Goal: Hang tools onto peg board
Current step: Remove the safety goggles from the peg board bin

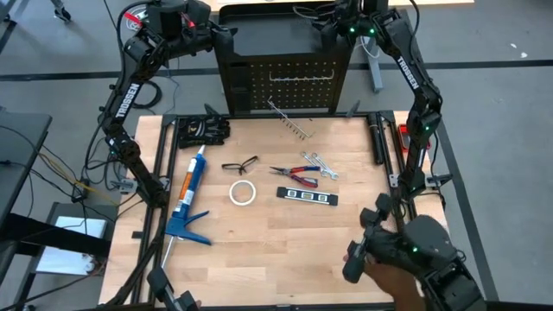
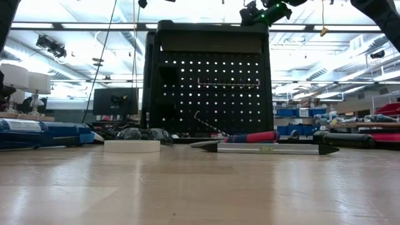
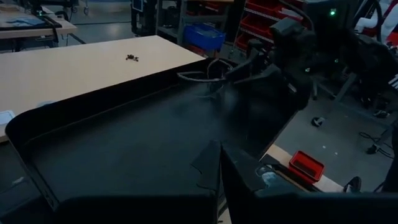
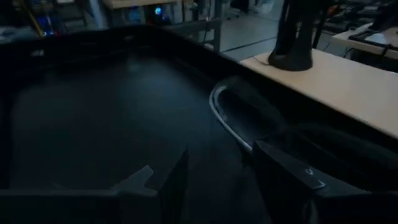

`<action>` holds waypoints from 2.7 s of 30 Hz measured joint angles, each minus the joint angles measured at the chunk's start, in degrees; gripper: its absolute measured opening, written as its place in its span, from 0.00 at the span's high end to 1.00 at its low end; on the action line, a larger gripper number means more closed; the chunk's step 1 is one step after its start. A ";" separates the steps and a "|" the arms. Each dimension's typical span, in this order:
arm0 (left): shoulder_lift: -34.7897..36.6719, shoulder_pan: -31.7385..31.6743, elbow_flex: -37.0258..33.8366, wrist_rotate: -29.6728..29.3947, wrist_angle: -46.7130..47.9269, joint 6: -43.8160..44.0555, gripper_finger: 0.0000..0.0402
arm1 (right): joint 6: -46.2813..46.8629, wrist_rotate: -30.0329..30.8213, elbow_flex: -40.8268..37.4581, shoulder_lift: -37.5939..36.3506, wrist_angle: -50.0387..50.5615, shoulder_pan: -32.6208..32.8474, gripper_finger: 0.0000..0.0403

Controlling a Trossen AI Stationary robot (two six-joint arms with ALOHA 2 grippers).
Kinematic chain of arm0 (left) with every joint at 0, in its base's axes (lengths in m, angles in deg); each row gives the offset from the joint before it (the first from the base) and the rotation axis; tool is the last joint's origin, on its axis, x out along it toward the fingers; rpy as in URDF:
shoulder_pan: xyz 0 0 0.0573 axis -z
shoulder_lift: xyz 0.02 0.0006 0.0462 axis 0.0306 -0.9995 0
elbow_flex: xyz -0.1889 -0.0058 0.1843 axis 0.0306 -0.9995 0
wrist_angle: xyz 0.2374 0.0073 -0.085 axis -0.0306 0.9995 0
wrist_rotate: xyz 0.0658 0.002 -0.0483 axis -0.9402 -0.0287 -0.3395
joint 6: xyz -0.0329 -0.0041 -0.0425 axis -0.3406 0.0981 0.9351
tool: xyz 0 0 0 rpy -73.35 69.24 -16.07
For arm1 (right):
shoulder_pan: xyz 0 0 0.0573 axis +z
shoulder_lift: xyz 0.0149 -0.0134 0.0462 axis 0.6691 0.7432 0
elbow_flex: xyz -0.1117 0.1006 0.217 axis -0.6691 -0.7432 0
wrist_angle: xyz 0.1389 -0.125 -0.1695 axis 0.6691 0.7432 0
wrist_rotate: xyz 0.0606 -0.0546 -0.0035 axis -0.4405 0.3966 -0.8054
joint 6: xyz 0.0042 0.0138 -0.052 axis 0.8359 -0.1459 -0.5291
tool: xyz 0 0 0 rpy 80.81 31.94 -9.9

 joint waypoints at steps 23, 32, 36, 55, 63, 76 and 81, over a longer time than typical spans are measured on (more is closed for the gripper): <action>0.02 0.16 0.00 0.48 1.68 0.33 0.95 | -2.37 14.85 0.99 0.52 -17.76 4.55 0.56; 0.02 0.74 0.00 0.46 1.12 0.26 0.95 | 6.42 15.86 0.78 3.57 -9.82 0.09 0.56; 0.02 0.75 0.00 0.46 1.00 0.15 0.95 | 6.47 12.21 1.19 3.31 -8.18 0.92 0.57; 0.04 0.74 0.00 0.44 0.92 0.07 0.95 | 6.96 -8.80 1.20 -0.06 -10.44 5.87 0.56; 0.04 0.74 0.00 0.44 0.92 0.07 0.95 | 7.32 -4.04 0.48 0.11 -14.60 6.78 0.56; 0.04 0.76 0.00 0.51 0.90 0.07 0.95 | 12.20 -15.18 -1.05 0.13 -3.52 2.43 0.56; 0.04 0.76 0.00 0.68 0.87 -0.07 0.95 | 14.42 -27.23 -0.94 0.09 -1.45 1.43 0.56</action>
